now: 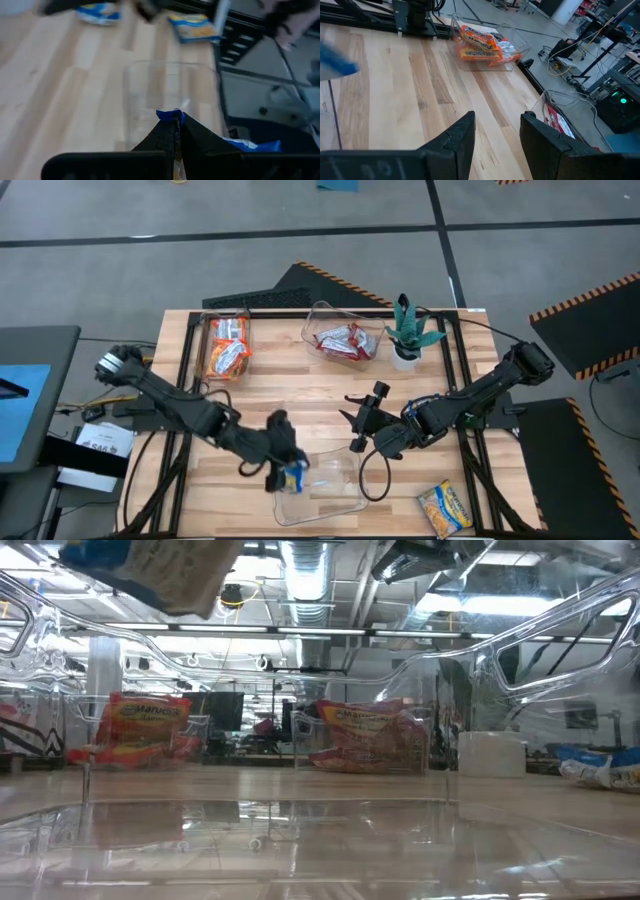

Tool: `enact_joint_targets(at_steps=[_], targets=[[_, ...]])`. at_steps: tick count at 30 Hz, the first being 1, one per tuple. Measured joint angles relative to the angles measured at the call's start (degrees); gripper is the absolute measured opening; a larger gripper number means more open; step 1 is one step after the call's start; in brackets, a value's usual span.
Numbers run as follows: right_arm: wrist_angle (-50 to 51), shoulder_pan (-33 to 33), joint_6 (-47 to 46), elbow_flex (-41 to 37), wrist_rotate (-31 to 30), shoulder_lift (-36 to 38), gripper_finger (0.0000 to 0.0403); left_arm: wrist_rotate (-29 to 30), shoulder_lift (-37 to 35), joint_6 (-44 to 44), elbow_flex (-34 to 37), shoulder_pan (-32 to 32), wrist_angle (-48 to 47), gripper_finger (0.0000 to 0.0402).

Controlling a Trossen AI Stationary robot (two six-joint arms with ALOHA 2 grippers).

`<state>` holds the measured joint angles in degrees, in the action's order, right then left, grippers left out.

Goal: Sort Maruchan noodles
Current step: Put the bottom left blue noodle pack into the bottom transparent bin, then put the top blue noodle pack into the bottom transparent bin

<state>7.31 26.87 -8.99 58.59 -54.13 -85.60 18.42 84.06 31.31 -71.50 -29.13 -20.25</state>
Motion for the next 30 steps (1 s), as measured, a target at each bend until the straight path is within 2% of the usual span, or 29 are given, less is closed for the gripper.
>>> enact_joint_targets(at_steps=[9, 14, 18, 24, 30], targets=[[-0.02, 0.04, -0.02, 0.0, -0.01, 0.0, 0.0175, -0.44, 7.61, -1.77, 0.0, -1.12, 1.55, 0.0], [-0.04, 0.04, -0.02, 0.0, 0.0, 0.0, 0.0175, -0.99, 9.04, -1.34, 0.02, -0.94, 1.28, 0.0011], [-0.04, 0.04, -0.02, 0.0, 0.01, 0.0, 0.0175, -2.07, 8.25, -1.31, 0.02, -0.02, 1.42, 0.005], [-0.1, 0.04, -0.04, 0.0, 0.01, 0.0, 0.0175, -5.24, 7.41, -0.86, 0.02, 0.27, 1.76, 0.0136], [-0.08, 0.04, -0.04, 0.0, 0.03, 0.0, 0.0175, -11.43, 7.35, -1.19, 0.02, 0.29, 0.74, 0.0194]])
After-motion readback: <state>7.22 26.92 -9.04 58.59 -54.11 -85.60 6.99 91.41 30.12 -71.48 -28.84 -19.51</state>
